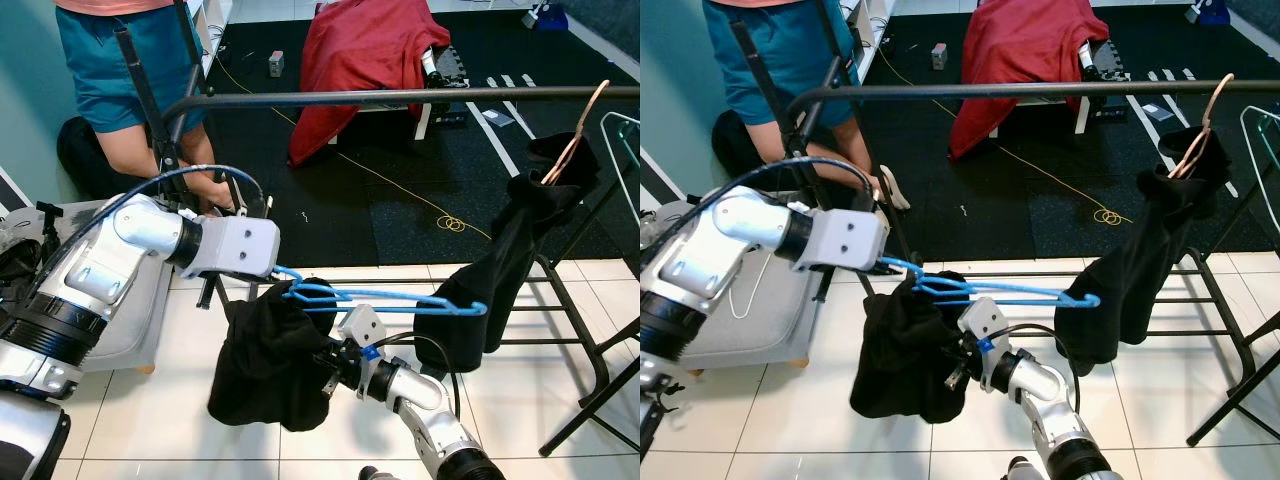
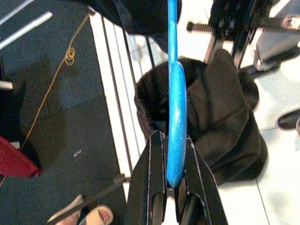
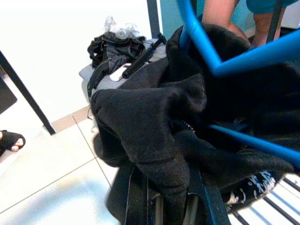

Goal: Hang hanger

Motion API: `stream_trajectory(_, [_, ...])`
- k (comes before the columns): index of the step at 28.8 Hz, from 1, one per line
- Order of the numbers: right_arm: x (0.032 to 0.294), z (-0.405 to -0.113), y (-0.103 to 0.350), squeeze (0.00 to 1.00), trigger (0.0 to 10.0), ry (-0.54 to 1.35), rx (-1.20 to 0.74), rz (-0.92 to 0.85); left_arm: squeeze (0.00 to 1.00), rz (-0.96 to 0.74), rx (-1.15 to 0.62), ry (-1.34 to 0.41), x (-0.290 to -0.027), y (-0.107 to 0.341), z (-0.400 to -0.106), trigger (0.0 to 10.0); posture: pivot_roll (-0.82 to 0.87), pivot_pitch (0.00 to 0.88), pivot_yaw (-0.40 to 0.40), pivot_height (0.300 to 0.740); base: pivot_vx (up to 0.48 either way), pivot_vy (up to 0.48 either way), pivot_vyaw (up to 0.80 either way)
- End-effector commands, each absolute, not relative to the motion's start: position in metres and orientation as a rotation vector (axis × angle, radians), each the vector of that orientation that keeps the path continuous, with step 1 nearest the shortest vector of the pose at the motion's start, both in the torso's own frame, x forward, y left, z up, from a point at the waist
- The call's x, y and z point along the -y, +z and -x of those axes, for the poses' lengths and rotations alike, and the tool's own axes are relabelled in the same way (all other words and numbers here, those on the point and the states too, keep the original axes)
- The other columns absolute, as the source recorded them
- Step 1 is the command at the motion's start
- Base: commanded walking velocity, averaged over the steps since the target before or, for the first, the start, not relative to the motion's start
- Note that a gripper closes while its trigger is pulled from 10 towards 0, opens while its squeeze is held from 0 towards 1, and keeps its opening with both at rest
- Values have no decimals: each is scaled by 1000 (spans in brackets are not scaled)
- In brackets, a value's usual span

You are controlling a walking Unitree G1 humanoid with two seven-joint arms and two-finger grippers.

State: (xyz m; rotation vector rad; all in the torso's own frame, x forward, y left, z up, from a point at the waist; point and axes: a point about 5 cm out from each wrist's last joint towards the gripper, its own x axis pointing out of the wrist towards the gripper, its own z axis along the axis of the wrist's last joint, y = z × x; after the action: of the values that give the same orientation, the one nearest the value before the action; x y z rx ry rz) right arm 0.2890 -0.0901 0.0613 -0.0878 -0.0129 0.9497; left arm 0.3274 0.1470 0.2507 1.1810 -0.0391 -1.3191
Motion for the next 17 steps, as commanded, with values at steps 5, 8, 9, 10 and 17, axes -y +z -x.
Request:
stream_trajectory(5, [81,-291,65,0,10000,962,46,81,0,-1235,-43,-1303,-160,247,-329,0,-15,143,69,740,0,0,0])
stream_trajectory(8, [81,-291,65,0,10000,955,47,73,0,-1228,-57,-1302,-161,244,-328,0,-17,139,71,740,0,0,0])
stream_trajectory(9, [81,-291,65,0,10000,947,50,66,0,-1220,-69,-1302,-162,242,-328,0,-18,144,73,740,0,0,0])
stream_trajectory(10, [82,-291,65,0,10000,940,51,57,0,-1217,-81,-1303,-164,240,-327,0,-19,132,73,740,0,0,0])
stream_trajectory(17, [86,-293,65,0,10000,913,63,51,0,-1253,-154,-1298,-171,238,-329,0,-10,135,69,740,0,0,0])
